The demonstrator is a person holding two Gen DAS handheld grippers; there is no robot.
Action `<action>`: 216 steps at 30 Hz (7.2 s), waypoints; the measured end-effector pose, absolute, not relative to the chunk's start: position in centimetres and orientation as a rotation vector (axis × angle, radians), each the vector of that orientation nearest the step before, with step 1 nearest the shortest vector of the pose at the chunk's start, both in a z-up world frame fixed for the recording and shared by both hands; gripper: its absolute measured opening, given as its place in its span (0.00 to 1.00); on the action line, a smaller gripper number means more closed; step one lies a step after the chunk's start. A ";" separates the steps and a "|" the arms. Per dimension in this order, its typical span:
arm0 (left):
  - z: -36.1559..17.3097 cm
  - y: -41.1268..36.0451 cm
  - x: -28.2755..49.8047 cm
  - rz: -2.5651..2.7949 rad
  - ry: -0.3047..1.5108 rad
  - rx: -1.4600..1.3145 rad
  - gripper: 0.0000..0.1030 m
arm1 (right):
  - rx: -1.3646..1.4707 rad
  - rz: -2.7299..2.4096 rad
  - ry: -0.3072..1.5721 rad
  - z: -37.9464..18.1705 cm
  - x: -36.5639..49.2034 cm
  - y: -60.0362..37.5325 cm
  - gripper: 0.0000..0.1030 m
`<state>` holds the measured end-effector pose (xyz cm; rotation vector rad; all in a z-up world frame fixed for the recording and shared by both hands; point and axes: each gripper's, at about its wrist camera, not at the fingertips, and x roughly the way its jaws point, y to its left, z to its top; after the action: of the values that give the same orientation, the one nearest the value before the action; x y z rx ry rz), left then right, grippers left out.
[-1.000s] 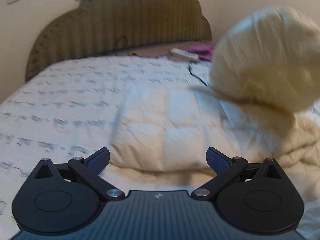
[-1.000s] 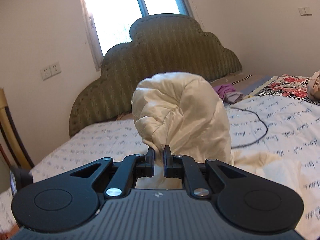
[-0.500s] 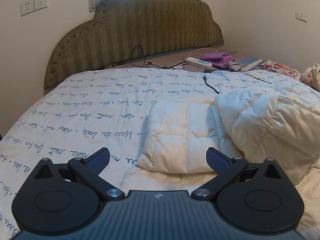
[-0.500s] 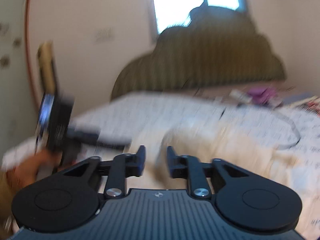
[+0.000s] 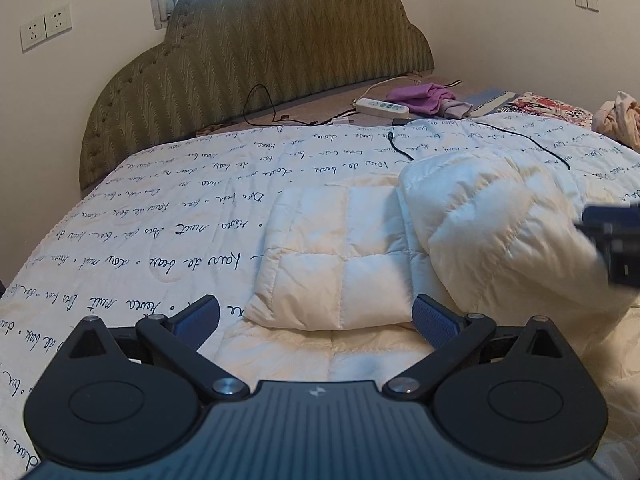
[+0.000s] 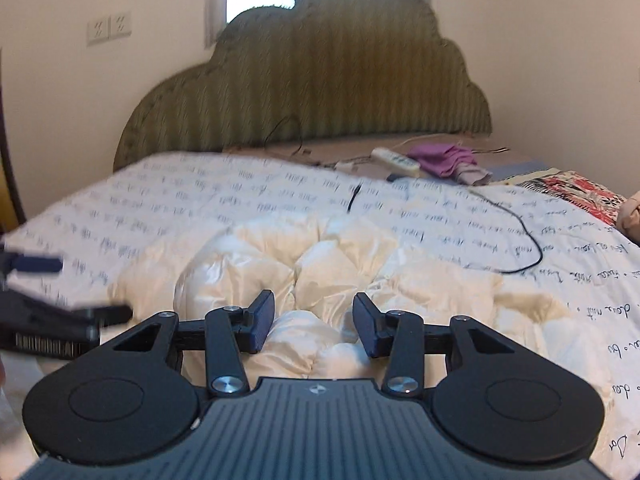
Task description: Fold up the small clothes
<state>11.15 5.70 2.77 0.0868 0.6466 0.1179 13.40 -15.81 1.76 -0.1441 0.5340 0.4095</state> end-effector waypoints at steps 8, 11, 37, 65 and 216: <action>3.2 5.6 11.6 0.117 0.648 0.048 1.00 | -0.221 0.436 0.655 -2.6 11.7 -14.9 0.49; 4.2 5.0 11.8 0.099 0.617 0.015 1.00 | -0.240 0.425 0.657 -3.9 11.4 -14.5 0.50; -3.5 1.6 13.7 0.081 0.726 0.117 1.00 | -0.312 0.379 0.546 -7.1 9.0 -13.5 0.54; -2.8 4.0 4.9 0.004 0.720 0.236 1.00 | -0.066 0.351 0.734 -4.4 1.2 -24.3 0.95; 1.9 -0.7 20.3 0.085 0.610 0.184 0.99 | -0.142 0.314 0.542 0.3 21.2 -21.3 0.79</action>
<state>20.28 -0.71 1.86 0.1837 0.6101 0.0847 21.16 -21.31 0.28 -0.1416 0.5422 0.3135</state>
